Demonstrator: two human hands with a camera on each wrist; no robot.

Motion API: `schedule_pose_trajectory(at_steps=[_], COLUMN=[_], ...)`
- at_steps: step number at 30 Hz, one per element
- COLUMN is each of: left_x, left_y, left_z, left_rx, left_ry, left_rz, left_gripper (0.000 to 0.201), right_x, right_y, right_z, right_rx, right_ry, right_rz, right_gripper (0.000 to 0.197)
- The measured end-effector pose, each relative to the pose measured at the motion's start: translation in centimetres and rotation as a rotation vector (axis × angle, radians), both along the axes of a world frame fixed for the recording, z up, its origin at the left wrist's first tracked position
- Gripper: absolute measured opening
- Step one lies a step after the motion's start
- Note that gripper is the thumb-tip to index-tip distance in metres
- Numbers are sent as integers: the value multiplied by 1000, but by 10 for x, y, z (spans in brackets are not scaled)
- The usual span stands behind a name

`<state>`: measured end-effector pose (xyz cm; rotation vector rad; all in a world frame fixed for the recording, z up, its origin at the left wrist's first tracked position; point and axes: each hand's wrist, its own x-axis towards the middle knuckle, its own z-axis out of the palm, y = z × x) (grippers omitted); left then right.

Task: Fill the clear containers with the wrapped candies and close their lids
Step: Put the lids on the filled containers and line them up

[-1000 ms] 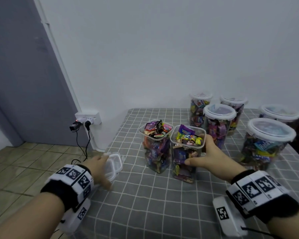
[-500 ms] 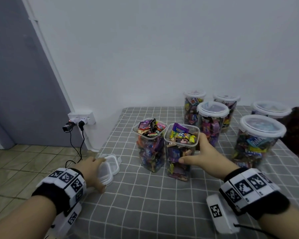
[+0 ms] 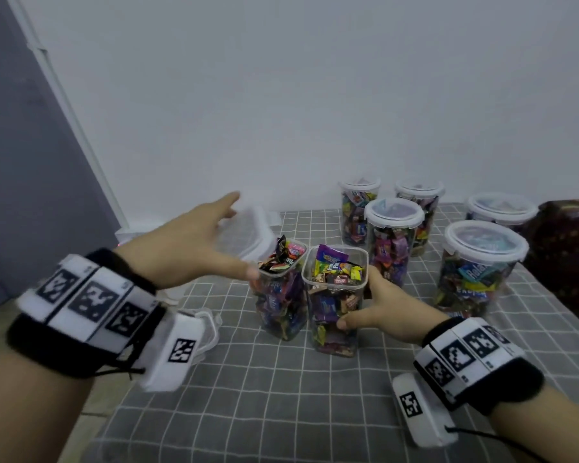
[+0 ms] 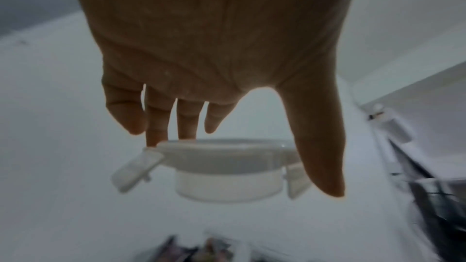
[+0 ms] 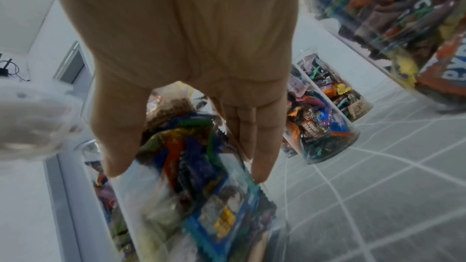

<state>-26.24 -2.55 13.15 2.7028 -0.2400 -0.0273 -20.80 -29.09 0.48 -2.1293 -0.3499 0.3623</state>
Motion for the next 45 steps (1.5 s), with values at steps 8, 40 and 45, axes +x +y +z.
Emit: schedule_pose_trajectory(at_steps=[8, 40, 45], left_x=[35, 31, 12], left_y=[-106, -117, -113], left_z=[-4, -29, -37], left_rx=[276, 751, 691], left_ry=[42, -44, -318], left_rz=[-271, -370, -395], left_gripper=[109, 96, 67], right_x=[-10, -14, -12], right_y=[-14, -16, -15], right_z=[2, 0, -2], right_rx=[-23, 60, 47], right_ry=[22, 15, 5], right_rz=[59, 71, 73], right_gripper=[94, 90, 92])
